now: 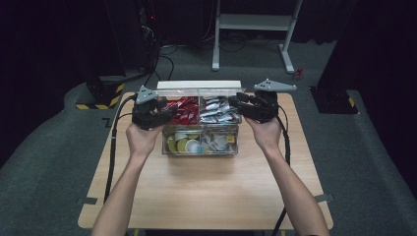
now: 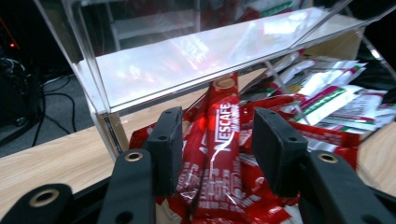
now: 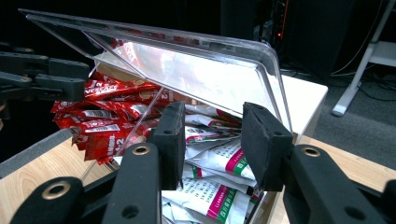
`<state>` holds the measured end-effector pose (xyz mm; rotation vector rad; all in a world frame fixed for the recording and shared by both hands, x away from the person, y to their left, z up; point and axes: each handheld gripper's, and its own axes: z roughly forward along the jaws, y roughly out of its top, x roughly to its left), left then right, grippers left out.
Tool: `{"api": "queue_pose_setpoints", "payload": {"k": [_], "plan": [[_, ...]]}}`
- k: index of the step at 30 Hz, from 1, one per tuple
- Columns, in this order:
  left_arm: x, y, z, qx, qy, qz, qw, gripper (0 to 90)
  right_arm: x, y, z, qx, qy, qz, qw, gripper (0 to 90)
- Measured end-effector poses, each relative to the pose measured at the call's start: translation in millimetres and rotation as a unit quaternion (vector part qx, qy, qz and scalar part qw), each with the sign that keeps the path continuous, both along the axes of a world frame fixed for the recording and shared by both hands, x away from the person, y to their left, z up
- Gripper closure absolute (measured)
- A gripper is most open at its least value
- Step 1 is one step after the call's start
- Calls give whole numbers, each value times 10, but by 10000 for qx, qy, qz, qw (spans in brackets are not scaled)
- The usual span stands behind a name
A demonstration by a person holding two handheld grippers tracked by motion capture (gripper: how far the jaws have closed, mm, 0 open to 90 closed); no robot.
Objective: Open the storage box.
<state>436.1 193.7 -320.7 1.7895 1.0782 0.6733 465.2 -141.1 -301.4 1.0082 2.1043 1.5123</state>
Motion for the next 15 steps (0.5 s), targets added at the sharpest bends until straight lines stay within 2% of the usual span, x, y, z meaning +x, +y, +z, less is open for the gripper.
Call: {"api": "queue_pose_setpoints", "payload": {"k": [6,7,15], "plan": [[53,-5,-41,46,84,28,10000,564,0,2,-1,-8,-11,-5,10000,604],[63,-20,-51,108,88,30,9999,564,0,3,0,-12,-14,-6,10000,603],[94,-44,-46,228,127,-22,9997,662,5,1,-7,4,-15,2,10000,604]]}}
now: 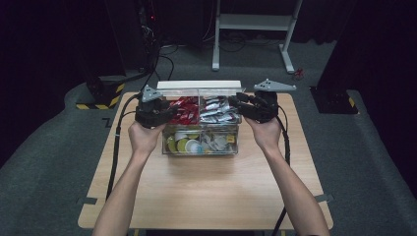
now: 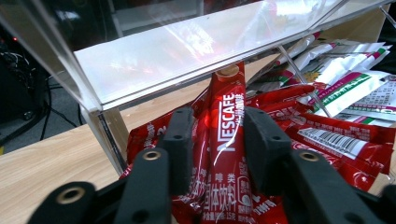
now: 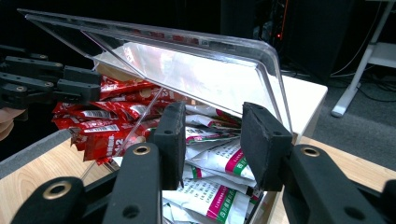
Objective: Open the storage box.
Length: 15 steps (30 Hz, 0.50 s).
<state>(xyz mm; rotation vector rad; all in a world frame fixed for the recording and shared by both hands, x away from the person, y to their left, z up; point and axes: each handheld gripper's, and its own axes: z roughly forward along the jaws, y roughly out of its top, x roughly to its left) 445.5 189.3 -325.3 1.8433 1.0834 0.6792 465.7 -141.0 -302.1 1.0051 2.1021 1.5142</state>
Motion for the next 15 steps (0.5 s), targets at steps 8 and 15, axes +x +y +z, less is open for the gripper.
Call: {"api": "queue_pose_setpoints", "payload": {"k": [8,15], "plan": [[-37,-62,48,398,-49,-164,9991,798,-1,0,-1,0,-2,-4,10000,605],[-114,-53,88,517,-148,-219,9983,801,-6,-1,-12,29,-18,-5,10000,604]]}}
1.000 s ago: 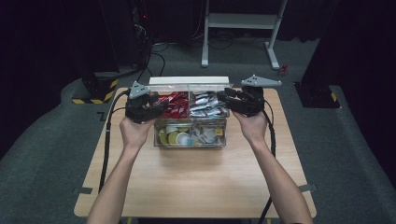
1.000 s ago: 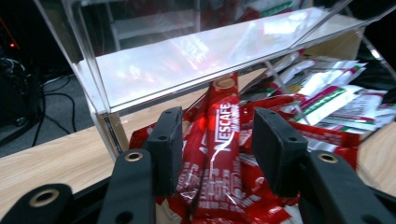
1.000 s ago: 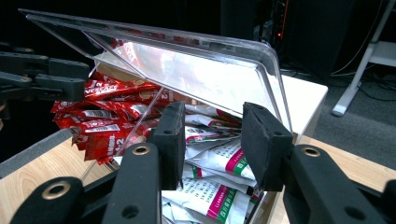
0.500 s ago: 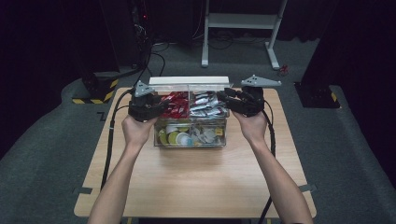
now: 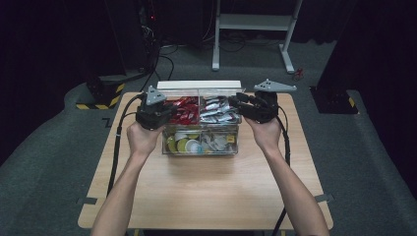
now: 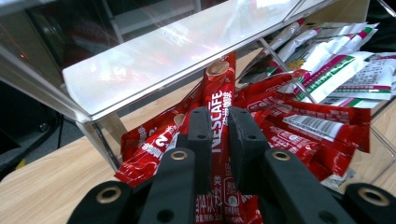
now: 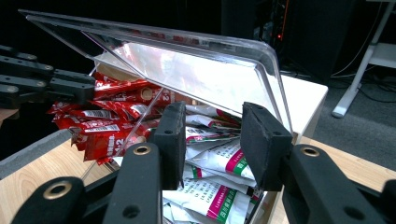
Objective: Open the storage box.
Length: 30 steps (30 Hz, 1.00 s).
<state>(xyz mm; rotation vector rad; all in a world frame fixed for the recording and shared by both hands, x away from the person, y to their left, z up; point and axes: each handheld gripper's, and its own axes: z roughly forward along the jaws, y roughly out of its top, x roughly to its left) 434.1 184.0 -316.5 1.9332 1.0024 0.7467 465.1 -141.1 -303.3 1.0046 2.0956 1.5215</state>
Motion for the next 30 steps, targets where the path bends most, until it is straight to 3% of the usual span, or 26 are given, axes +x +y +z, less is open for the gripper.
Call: {"api": "queue_pose_setpoints", "payload": {"k": [5,17,30], "plan": [[-64,39,36,34,0,-74,10000,802,0,-1,-4,-4,-8,6,10000,605],[-323,150,80,-170,-61,-319,9993,806,7,-9,-4,19,5,29,10000,605],[-508,288,99,-349,-166,-370,9986,806,-2,2,-7,7,-9,-13,10000,605]]}}
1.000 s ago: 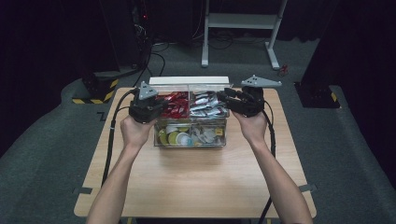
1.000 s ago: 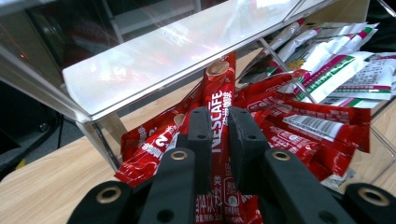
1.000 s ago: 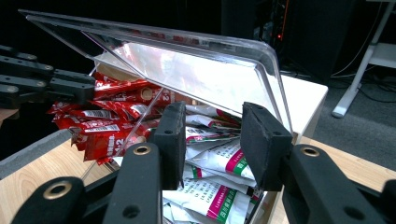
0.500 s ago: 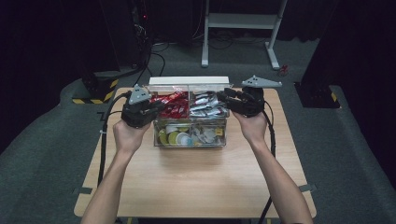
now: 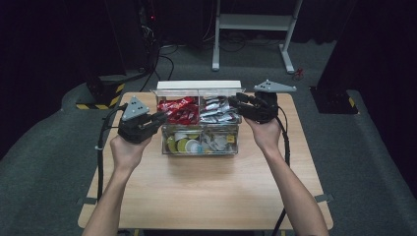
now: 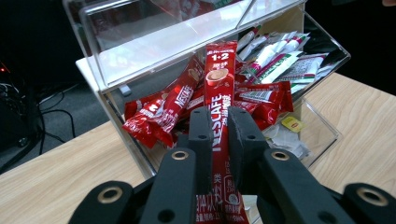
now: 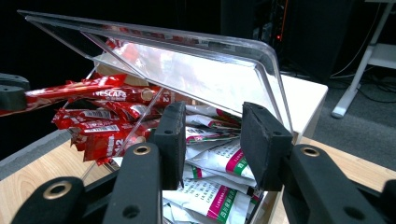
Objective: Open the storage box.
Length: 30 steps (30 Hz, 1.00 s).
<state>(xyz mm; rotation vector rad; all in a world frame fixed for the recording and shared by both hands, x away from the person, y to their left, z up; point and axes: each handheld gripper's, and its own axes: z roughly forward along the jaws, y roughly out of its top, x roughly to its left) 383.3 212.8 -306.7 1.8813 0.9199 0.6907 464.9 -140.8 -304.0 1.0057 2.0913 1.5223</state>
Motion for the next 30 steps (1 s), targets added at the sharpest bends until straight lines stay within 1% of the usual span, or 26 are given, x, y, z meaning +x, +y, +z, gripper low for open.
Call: {"api": "queue_pose_setpoints", "payload": {"k": [6,8,9,10,11,15,19,21,23,24,30], "plan": [[-90,100,-22,-154,-18,36,9999,806,4,0,5,-21,11,7,10000,606],[-110,131,-29,-175,-13,40,9998,807,5,-1,3,-6,15,9,10000,605],[-139,174,-33,-236,-16,80,9997,807,2,0,-1,-3,19,1,10000,605],[-139,174,-33,-236,-16,80,9997,807,2,0,-1,-3,19,1,10000,605],[-176,217,-35,-318,-46,102,9994,807,6,1,2,-17,25,4,10000,606],[-229,265,-51,-381,-70,128,9992,807,7,-1,3,-43,10,14,10000,606],[-290,319,-75,-359,-63,129,9993,807,3,0,-2,-10,23,1,10000,606],[-332,355,-84,-404,-89,146,9990,807,8,0,-7,-9,19,-2,10000,606],[-392,415,-101,-485,-120,189,9986,807,9,-1,-9,-29,29,-6,10000,604],[-392,415,-101,-485,-120,189,9986,806,9,-1,-9,-29,29,-6,10000,604],[-507,541,-112,-558,-207,333,9977,807,11,-6,-8,-25,42,-27,10000,604]]}}
